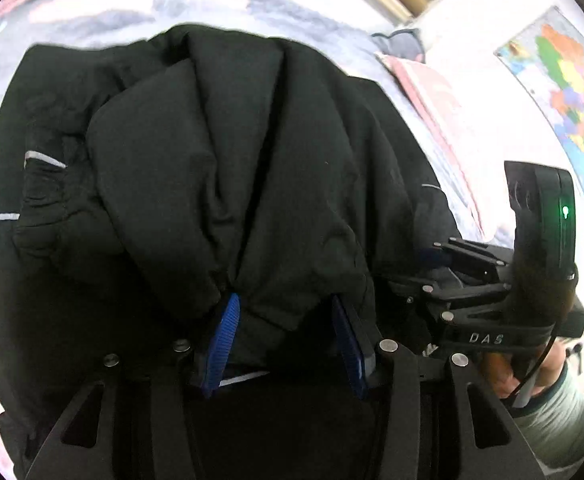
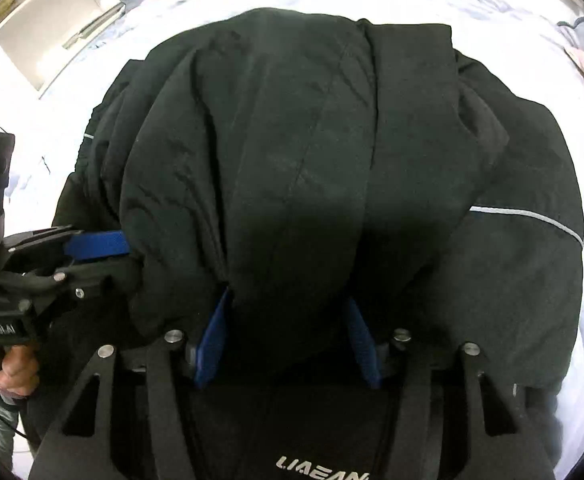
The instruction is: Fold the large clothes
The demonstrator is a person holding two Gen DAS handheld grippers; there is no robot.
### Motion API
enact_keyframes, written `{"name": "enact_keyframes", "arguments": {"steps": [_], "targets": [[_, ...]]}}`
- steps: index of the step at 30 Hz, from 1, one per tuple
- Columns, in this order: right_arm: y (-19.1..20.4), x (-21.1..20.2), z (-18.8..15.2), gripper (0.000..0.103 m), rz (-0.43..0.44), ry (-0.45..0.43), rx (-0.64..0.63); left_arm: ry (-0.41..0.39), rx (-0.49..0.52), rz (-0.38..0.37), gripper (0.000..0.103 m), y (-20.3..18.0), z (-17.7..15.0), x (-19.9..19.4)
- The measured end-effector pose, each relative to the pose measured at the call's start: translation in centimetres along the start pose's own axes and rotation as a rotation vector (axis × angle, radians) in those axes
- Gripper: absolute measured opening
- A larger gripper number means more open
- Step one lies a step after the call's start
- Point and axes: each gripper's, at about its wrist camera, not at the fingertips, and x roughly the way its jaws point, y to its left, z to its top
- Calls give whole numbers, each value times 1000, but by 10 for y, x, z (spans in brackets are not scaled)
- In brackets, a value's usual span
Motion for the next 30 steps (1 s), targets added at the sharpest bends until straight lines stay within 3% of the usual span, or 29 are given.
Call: {"name": "enact_keyframes", "arguments": {"steps": [5, 8, 12, 15, 18, 22, 30], "targets": [[4, -25, -15, 59, 23, -72, 1, -85, 70, 20, 50, -18, -12, -29], [6, -50, -29, 59, 42, -119, 12, -148, 119, 7, 50, -25, -34, -63], [10, -106, -64, 59, -1, -214, 4, -254, 185, 0, 50, -58, -69, -114], [15, -148, -92, 60, -43, -255, 12, -312, 225, 52, 50, -84, -97, -147], [19, -183, -117, 60, -54, -275, 26, -322, 245, 107, 50, -107, -127, -176], [18, -200, -158, 64, -87, -258, 50, -342, 256, 167, 50, -138, -146, -187], [35, -162, -230, 65, -79, -101, 64, -353, 133, 172, 53, -116, -196, -197]]}}
